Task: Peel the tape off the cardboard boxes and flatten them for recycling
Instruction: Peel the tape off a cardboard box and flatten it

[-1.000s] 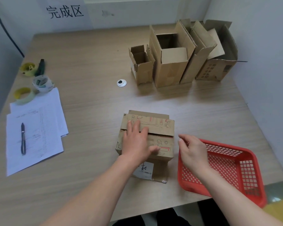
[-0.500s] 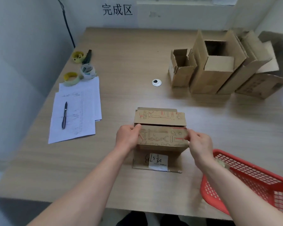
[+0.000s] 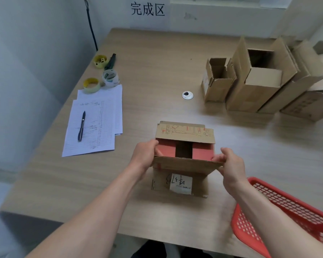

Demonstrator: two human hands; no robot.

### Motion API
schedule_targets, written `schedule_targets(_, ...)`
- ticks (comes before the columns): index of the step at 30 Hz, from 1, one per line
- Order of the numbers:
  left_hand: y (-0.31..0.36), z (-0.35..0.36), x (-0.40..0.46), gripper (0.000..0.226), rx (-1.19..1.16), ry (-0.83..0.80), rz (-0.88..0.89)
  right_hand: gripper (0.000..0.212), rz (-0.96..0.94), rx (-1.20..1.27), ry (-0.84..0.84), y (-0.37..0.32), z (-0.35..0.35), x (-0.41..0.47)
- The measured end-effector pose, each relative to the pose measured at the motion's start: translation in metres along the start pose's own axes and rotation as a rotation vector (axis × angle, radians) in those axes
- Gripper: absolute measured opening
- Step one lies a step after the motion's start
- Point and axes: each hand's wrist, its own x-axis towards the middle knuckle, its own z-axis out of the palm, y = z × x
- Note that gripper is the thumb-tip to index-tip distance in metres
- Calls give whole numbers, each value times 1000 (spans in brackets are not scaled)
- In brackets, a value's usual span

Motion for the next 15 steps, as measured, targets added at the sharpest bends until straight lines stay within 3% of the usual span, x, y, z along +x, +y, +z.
schedule_targets(3,-5,-7,-2,24,309,-139,38,48,2,2,-122,-1,-8,0)
schedule_targets(5,-5,-5,-2,9,594,-174,63,22,-134,-413,-207,1,-12,1)
schedule_targets(6,-6,-1,0,31,725,-149,98,2,-196,-651,-253,-3,-10,-1)
schedule_targets(8,-4,7,-1,73,826,-80,157,39,-259,-976,-308,-6,-5,-2)
schedule_targets(10,-2,15,-3,98,805,-18,160,67,-260,-1021,-229,-12,7,-4)
schedule_targets(15,0,37,6,115,925,115,81,93,-215,-1197,-26,-16,40,1)
